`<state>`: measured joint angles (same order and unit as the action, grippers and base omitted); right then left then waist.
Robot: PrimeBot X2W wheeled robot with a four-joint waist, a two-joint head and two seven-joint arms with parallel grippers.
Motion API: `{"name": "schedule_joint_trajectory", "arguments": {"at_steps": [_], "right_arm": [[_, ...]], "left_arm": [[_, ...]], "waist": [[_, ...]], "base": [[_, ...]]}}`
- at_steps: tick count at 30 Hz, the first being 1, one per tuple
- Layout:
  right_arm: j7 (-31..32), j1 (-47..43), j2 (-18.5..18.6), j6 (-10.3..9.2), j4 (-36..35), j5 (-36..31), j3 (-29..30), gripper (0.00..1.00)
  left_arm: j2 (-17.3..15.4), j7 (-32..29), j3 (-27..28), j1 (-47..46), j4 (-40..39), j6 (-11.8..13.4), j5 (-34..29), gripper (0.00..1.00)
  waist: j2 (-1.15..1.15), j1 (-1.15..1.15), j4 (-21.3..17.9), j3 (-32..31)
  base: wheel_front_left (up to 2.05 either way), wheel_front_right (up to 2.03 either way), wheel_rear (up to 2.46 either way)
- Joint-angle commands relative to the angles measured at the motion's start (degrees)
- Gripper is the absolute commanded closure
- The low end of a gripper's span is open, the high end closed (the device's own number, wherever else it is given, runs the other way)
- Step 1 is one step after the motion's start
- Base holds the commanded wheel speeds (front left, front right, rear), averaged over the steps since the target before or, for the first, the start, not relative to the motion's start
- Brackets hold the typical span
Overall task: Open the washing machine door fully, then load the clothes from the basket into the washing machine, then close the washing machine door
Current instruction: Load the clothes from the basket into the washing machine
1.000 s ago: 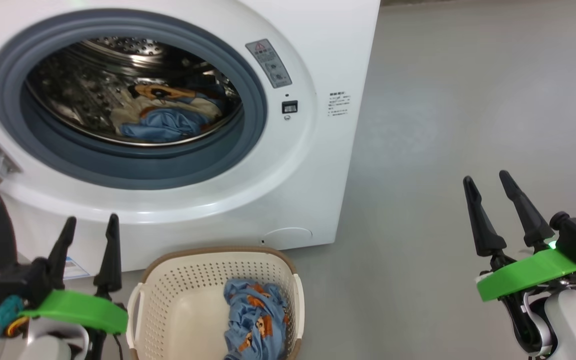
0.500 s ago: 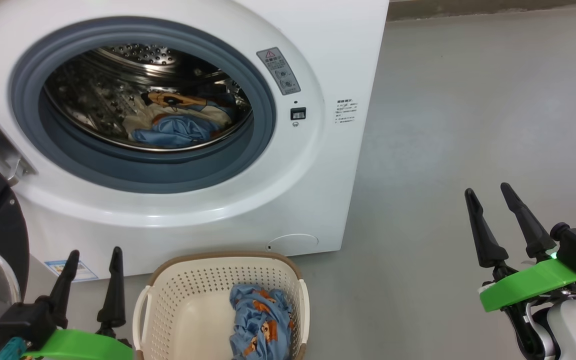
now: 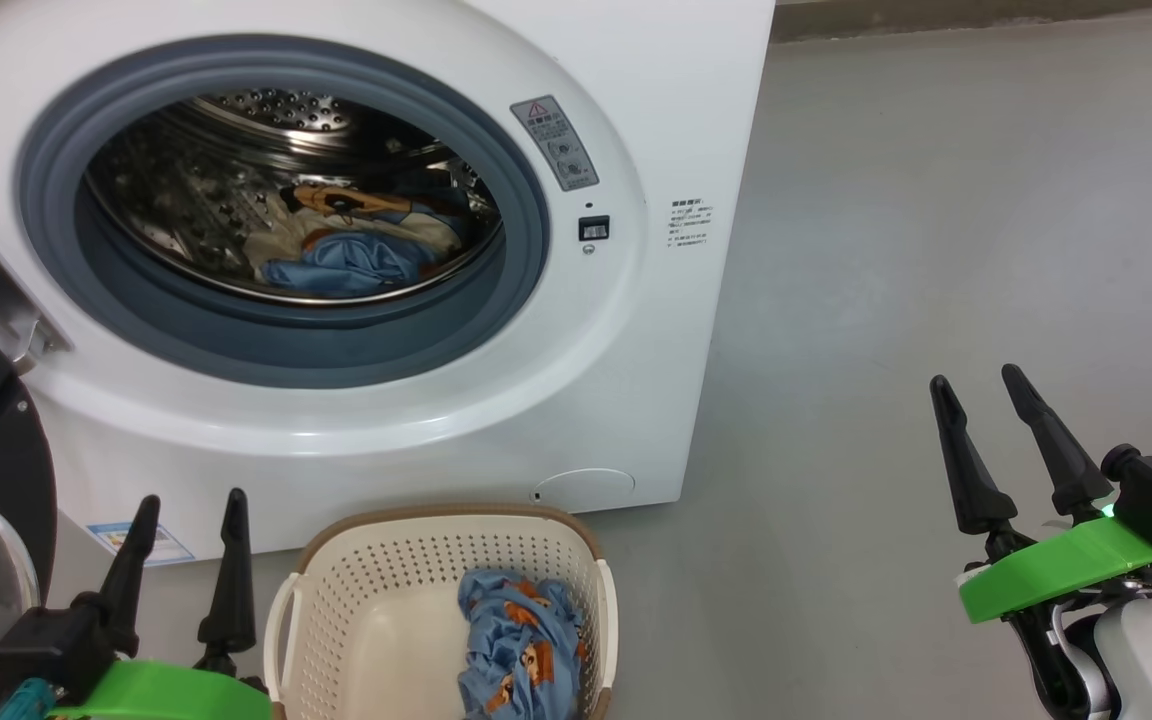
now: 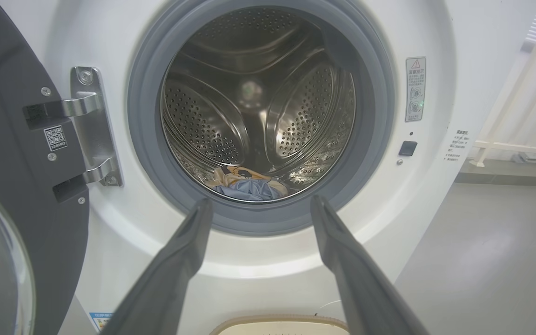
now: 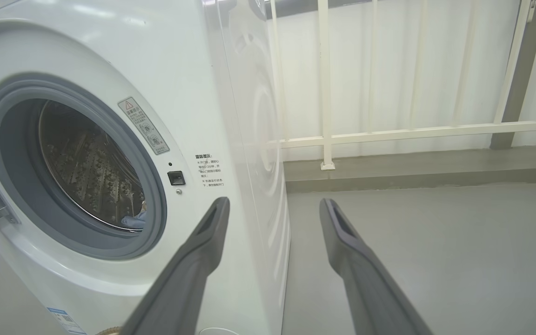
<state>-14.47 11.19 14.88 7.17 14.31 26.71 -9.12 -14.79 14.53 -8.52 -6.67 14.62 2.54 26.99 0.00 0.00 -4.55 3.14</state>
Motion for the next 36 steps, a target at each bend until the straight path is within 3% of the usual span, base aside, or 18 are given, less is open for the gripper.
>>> {"name": "schedule_joint_trajectory", "arguments": {"at_steps": [1, 25, 36], "right_arm": [[-0.53, 0.56, 0.92, 0.32, -1.51, -0.07, -0.91, 0.0], [-0.53, 1.17, 0.56, 0.32, -1.52, -0.12, -1.15, 0.0], [-0.53, 2.08, 0.06, 0.32, -2.22, -0.37, -1.0, 0.0]], "left_arm": [[-1.24, -0.13, 1.99, -1.0, -2.01, 0.25, 0.2, 0.0], [-1.27, -0.21, 1.26, -1.89, -1.6, 0.68, 0.93, 0.0], [-0.58, -1.28, -1.27, -3.81, 1.41, -0.84, 1.05, 0.0]], "waist": [[0.0, 0.0, -0.03, 0.1], [0.0, 0.0, -0.82, 1.66], [0.0, 0.0, -2.21, 6.0]], "base": [[0.0, 0.0, 0.0], [0.0, 0.0, 0.0], [0.0, 0.0, 0.0]]}}
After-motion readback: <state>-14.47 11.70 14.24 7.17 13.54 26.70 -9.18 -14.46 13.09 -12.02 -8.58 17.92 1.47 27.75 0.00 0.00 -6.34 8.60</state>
